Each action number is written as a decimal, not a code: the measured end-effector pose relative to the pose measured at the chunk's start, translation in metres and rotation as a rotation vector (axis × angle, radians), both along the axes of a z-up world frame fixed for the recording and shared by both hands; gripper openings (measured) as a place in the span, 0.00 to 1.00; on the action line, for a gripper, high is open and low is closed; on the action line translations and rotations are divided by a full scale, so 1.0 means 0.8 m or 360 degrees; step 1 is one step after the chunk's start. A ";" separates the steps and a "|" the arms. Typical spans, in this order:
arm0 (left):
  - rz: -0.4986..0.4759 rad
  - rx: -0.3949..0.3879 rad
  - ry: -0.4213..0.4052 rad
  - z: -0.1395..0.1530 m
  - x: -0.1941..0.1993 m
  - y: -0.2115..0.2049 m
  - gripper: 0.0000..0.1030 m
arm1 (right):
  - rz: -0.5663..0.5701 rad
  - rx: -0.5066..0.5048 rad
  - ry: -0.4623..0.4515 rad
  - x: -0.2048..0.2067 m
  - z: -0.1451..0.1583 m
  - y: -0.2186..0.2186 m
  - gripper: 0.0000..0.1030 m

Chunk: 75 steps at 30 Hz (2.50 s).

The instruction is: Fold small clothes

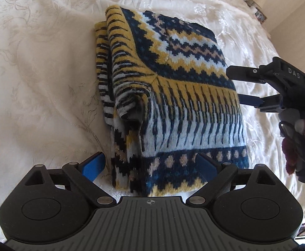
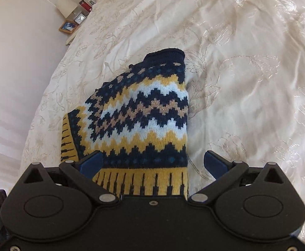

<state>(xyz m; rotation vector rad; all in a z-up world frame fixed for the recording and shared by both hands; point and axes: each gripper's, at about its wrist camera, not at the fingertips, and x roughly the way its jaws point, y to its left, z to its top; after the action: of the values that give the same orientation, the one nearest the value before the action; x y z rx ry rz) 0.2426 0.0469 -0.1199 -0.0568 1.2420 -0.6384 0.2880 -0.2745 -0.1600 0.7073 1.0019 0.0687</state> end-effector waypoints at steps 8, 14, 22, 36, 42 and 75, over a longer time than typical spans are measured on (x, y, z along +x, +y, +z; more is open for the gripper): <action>0.0003 -0.0067 0.0087 -0.022 0.024 -0.025 0.97 | 0.0048 0.0104 0.0094 0.052 -0.032 0.003 1.00; 0.0028 -0.0154 0.0140 -0.037 0.028 -0.022 0.99 | 0.0100 0.0161 0.0115 0.075 -0.040 0.012 1.00; 0.0080 -0.0304 0.0236 -0.046 0.025 0.000 0.96 | -0.0043 0.0460 0.0131 0.048 -0.052 -0.016 1.00; -0.0076 -0.0523 0.0385 -0.027 0.007 0.000 0.33 | -0.0041 0.0194 0.0133 -0.008 0.030 0.001 0.47; -0.0185 -0.0543 0.0457 -0.009 -0.021 -0.006 0.33 | -0.0005 0.0114 0.0181 -0.098 0.059 0.000 0.47; -0.0104 0.0000 -0.0388 0.065 -0.105 -0.087 0.42 | 0.0022 -0.0467 0.0059 -0.288 0.080 -0.017 0.74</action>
<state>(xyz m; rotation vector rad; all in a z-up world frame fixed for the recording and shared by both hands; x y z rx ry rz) 0.1587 -0.0231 -0.0682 0.0610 1.0113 -0.6808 0.0575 -0.2881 -0.0957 0.4343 1.0265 -0.0784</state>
